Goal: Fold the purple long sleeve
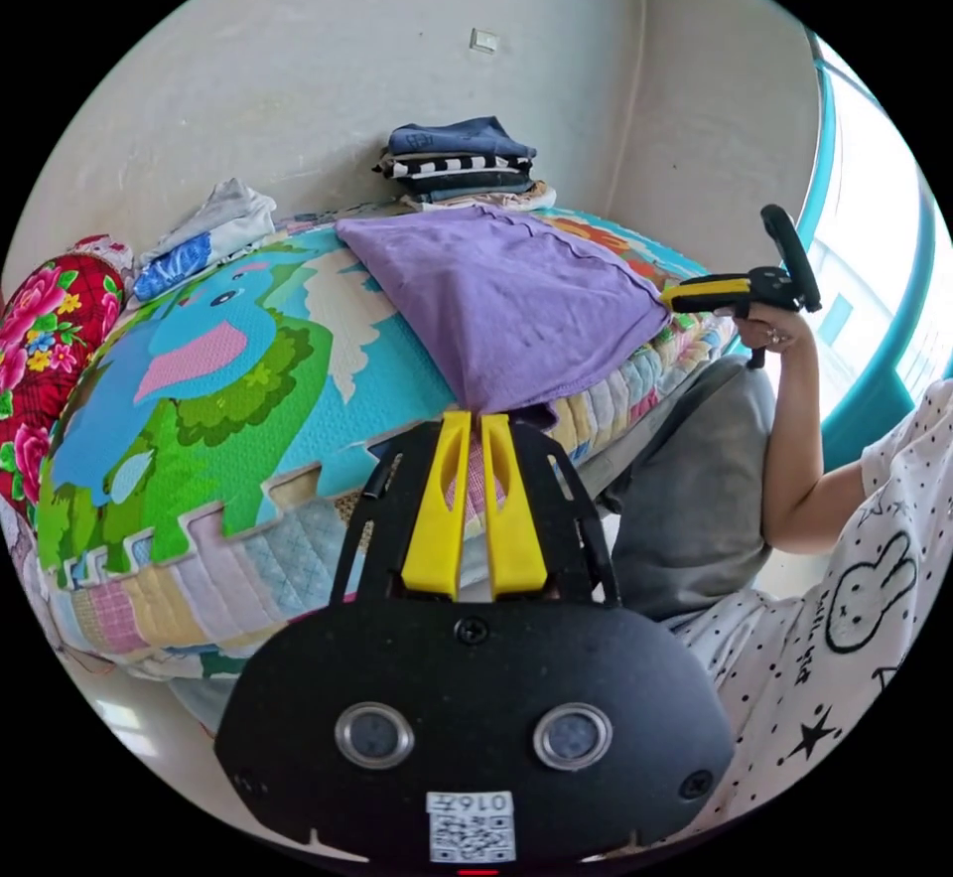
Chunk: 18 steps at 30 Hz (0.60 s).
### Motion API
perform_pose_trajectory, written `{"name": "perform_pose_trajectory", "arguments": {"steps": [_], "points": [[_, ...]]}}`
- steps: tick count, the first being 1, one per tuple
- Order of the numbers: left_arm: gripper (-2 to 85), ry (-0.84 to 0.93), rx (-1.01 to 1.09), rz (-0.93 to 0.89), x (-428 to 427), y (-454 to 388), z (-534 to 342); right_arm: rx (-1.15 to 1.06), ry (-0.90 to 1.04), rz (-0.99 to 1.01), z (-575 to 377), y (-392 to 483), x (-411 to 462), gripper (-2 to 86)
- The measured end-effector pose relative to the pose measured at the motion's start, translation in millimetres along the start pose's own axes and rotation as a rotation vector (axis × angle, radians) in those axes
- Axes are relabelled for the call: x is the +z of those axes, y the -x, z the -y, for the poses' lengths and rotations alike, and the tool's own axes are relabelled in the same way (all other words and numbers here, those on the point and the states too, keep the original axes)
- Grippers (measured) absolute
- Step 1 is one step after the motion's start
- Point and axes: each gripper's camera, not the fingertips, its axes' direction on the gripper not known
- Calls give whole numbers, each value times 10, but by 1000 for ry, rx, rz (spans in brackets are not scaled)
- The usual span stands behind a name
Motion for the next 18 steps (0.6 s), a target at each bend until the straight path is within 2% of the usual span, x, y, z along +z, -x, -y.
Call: {"name": "perform_pose_trajectory", "arguments": {"steps": [4,5,7,8,9,11,13,18], "points": [[-9,-44,-59,-111,-201,141,2,-76,-36,-159,133,392,-358,7],[-9,-65,-71,-155,-286,197,7,-128,-134,-253,152,590,-538,17],[-9,-77,-72,-208,-393,268,35,-246,-320,-311,166,913,-813,53],[-9,-92,-72,-231,-465,306,56,-309,-440,-299,168,1103,-953,81],[-9,-104,-70,-248,-533,332,79,-330,-475,-269,182,1180,-1003,93],[-9,-119,-68,-268,-624,351,111,-423,-436,-50,366,1431,-1106,157],[-9,-131,-67,-282,-700,349,133,-501,-401,14,484,1676,-1147,213],[-9,-173,-87,-374,-842,304,148,-650,-525,-215,564,2476,-1261,218]]}}
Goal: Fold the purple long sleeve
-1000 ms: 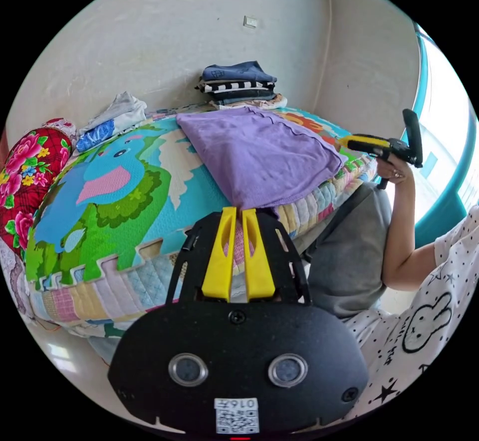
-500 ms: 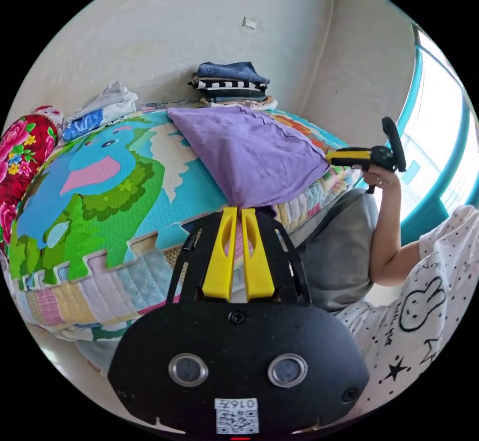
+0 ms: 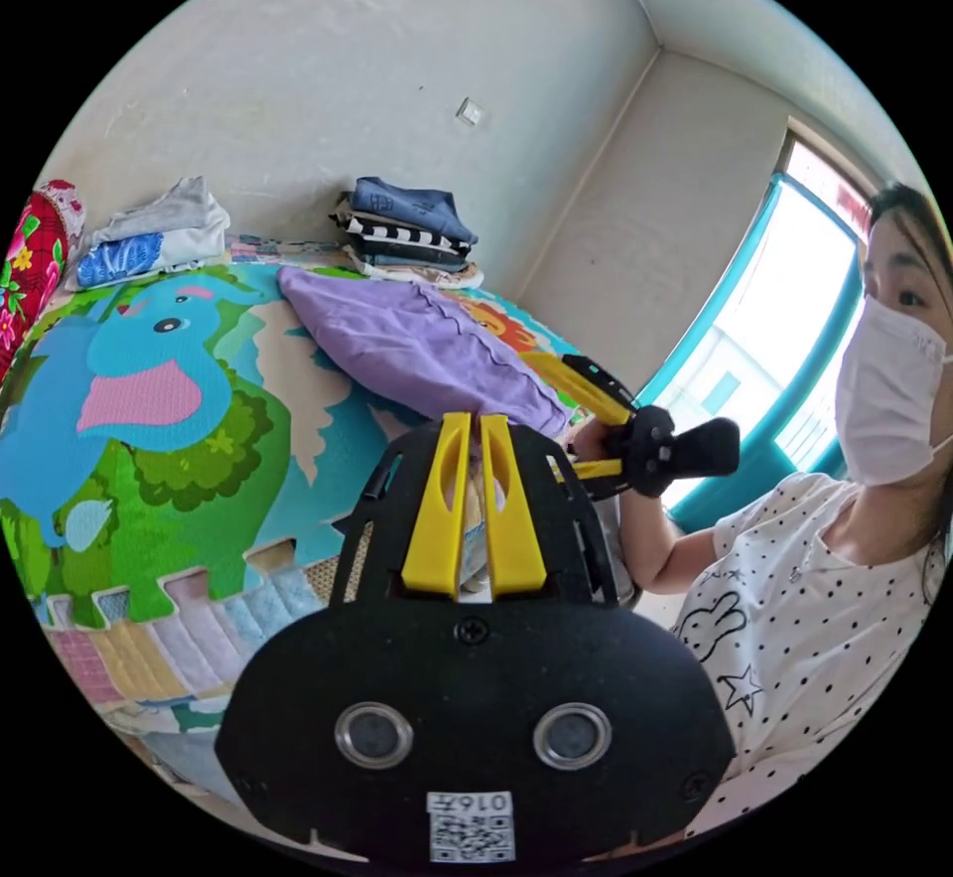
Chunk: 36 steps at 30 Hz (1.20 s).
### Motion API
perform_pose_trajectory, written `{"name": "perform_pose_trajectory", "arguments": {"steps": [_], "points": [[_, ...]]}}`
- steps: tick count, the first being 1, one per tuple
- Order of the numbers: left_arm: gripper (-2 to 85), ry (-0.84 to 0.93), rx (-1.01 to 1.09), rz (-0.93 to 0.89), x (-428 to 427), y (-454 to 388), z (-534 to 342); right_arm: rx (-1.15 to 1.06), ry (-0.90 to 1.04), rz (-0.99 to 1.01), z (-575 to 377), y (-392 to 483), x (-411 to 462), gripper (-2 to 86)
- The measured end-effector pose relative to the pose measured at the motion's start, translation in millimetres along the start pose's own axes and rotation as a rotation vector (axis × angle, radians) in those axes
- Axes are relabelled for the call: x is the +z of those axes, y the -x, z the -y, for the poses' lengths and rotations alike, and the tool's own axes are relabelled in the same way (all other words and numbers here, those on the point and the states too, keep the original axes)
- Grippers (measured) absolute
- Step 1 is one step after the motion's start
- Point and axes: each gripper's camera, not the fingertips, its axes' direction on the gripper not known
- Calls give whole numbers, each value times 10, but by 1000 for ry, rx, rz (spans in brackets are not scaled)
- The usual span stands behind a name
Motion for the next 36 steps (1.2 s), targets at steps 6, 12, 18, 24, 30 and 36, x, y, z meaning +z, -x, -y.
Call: {"name": "perform_pose_trajectory", "arguments": {"steps": [6,12,18,24,30,36], "points": [[-4,-26,-6,-61,-88,-158,-125,15,151,-286,573,257,262,135],[71,13,210,57,-136,-548,-432,-81,213,-151,812,68,21,39],[135,39,445,369,93,-1137,-689,-11,265,55,968,-392,-198,36],[137,40,723,569,656,-1757,-764,7,299,189,1154,-842,-341,39],[91,-15,1064,748,1011,-2199,-754,-102,342,176,1263,-878,-382,40],[14,122,1024,532,1034,-2127,-415,-64,303,73,1146,-912,-384,56]]}}
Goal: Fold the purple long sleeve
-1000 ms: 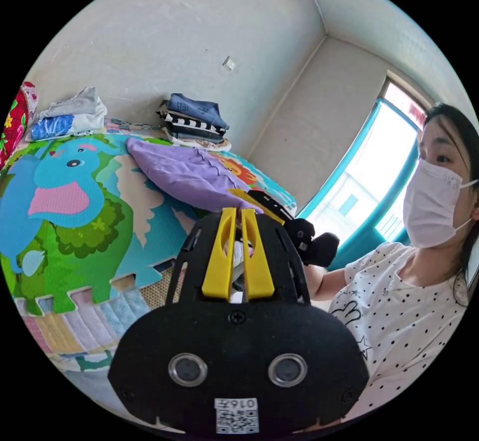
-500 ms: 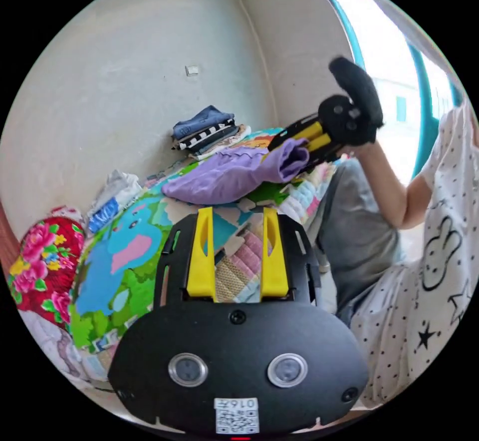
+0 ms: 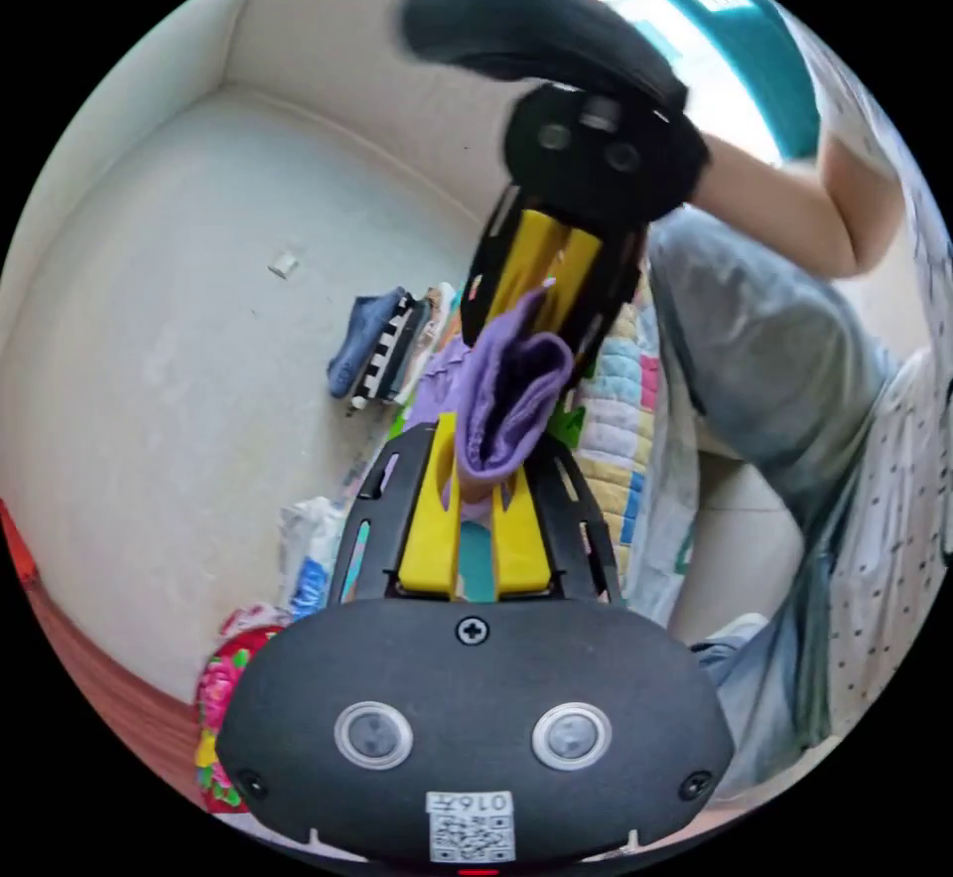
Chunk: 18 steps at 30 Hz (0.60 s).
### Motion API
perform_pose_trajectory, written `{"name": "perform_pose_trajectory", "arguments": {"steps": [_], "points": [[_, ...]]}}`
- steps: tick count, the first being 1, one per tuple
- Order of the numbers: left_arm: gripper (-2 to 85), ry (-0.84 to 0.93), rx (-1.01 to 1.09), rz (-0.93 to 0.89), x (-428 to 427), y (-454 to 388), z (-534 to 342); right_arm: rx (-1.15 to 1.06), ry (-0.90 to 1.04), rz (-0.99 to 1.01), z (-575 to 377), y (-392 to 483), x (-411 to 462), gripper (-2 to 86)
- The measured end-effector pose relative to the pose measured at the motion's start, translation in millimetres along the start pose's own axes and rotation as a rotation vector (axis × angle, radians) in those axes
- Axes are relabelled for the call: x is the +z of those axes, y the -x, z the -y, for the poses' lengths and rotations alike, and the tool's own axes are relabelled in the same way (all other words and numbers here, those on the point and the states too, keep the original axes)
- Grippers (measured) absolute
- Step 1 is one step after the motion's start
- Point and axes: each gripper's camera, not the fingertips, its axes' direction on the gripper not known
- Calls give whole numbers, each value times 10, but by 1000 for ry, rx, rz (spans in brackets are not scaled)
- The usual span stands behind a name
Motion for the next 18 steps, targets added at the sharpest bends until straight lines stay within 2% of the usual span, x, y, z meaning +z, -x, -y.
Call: {"name": "perform_pose_trajectory", "arguments": {"steps": [4,8,11,14,18], "points": [[2,-51,-164,-158,58,483,1,214,-73,-132,-339,-61,41,156],[-3,-68,-271,-256,179,902,48,423,-45,-245,-583,-116,225,182],[-3,-54,-293,-296,299,1083,108,394,41,-302,-549,-95,521,180],[-3,-38,-270,-279,381,1163,156,339,98,-436,-413,-149,827,165],[-2,-25,-209,-228,449,1203,125,238,121,-486,-218,-309,1153,120]]}}
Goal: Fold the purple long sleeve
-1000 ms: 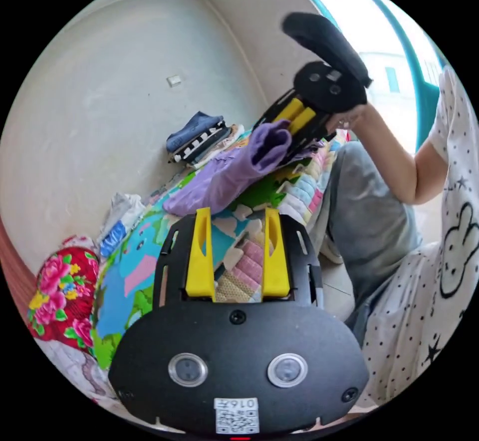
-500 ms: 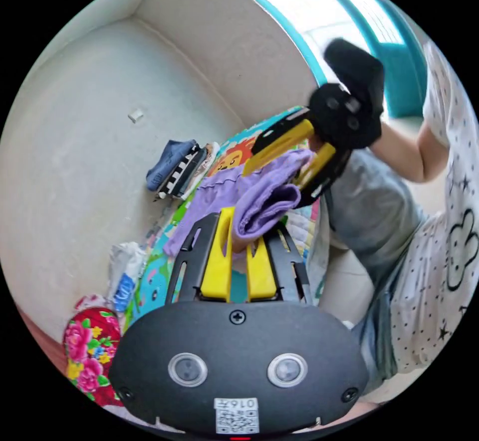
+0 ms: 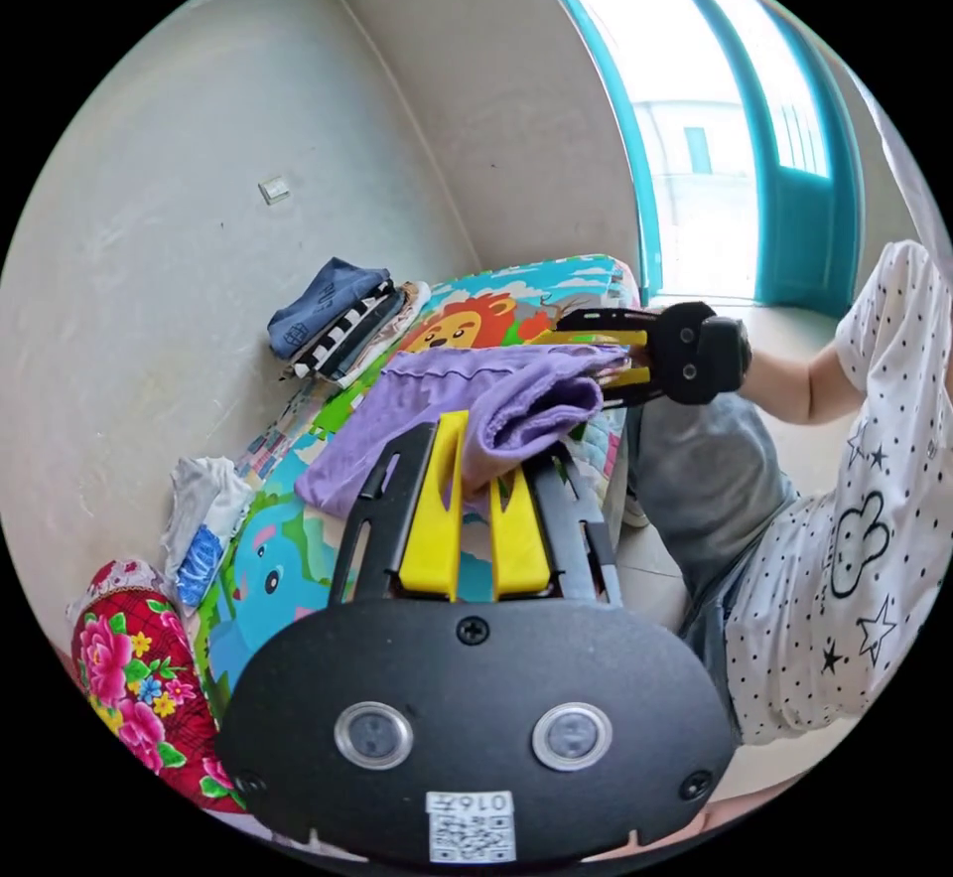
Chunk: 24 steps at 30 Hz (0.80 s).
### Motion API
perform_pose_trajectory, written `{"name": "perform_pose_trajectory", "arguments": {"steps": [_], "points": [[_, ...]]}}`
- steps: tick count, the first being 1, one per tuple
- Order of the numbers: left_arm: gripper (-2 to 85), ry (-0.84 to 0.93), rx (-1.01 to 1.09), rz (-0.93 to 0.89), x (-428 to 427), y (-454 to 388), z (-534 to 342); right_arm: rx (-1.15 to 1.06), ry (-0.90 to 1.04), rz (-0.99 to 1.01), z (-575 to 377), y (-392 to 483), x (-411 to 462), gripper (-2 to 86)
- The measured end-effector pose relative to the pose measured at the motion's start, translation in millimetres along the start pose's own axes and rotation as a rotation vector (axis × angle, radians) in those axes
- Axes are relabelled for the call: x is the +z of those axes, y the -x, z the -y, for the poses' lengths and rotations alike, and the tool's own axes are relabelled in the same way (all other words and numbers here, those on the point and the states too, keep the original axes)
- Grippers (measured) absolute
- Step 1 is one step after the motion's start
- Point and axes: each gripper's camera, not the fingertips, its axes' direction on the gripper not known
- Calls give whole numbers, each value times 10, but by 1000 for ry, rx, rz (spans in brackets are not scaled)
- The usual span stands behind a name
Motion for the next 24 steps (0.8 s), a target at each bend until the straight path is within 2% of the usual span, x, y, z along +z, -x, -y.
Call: {"name": "perform_pose_trajectory", "arguments": {"steps": [2,4,12,16,20,24], "points": [[-2,24,30,1,38,22,-47,-156,33,62,170,42,212,47],[-2,54,53,-5,68,45,-105,-241,61,149,309,35,331,34],[0,152,100,-262,-11,182,-190,-577,72,363,833,126,713,18],[0,166,129,-407,-65,320,-145,-733,115,590,1156,132,1010,16],[0,97,83,-561,-143,827,-51,-884,123,831,1573,-7,1445,14],[1,51,-107,-629,-61,1753,28,-914,101,925,2116,-280,2061,11]]}}
